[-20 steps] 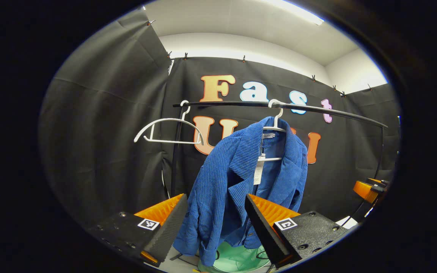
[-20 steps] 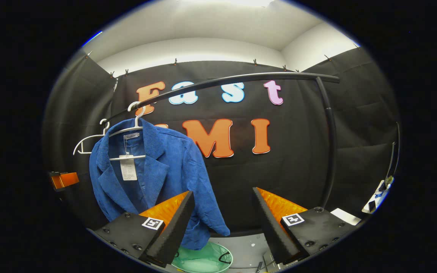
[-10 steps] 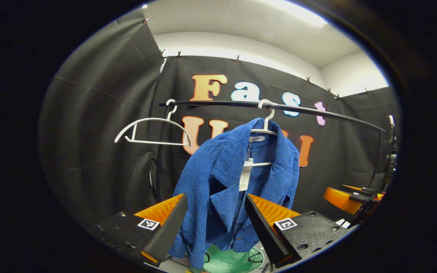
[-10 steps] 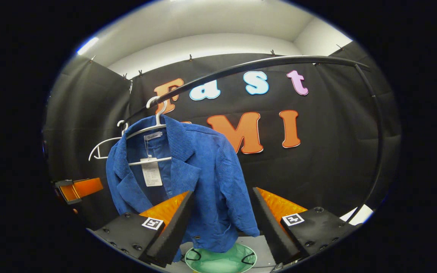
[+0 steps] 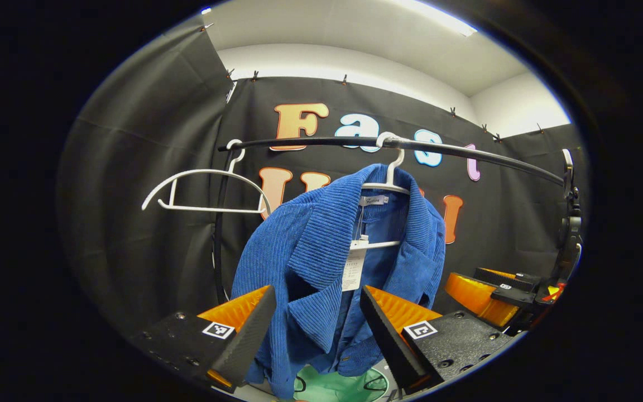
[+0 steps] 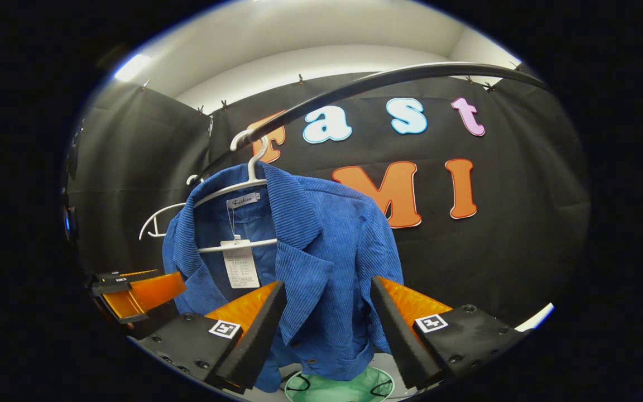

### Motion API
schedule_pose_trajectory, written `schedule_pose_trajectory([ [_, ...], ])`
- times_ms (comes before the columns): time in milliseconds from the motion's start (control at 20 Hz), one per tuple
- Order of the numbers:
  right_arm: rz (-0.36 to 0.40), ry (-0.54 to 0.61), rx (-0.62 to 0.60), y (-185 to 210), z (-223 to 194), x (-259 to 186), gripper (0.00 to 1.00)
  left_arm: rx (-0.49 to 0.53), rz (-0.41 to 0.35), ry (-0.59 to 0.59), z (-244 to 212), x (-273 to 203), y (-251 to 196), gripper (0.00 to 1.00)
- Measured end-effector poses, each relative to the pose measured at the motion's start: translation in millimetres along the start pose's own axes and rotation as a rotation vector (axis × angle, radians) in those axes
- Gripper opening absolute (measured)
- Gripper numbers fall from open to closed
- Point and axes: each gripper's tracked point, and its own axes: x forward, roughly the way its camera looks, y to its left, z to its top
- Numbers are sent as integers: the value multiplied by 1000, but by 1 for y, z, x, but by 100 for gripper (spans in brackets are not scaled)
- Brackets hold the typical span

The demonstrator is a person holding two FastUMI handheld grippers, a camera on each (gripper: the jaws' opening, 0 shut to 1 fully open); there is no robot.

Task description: Grasp the clothes on the hanger with both hands and then place them into the laundry hamper below.

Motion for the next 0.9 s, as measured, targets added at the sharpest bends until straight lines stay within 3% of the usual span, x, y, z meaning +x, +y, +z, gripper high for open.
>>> schedule_pose_trajectory([
  [750, 46, 21, 77, 12, -14, 92, 98, 3, 78, 21, -17, 35, 17, 95],
  [800, 54, 24, 96, 13, -15, 96, 90, 8, 78, 28, -20, 37, 18, 95],
  [900, 84, 28, 139, 19, -15, 101, 87, 17, 84, 41, -27, 43, 20, 95],
])
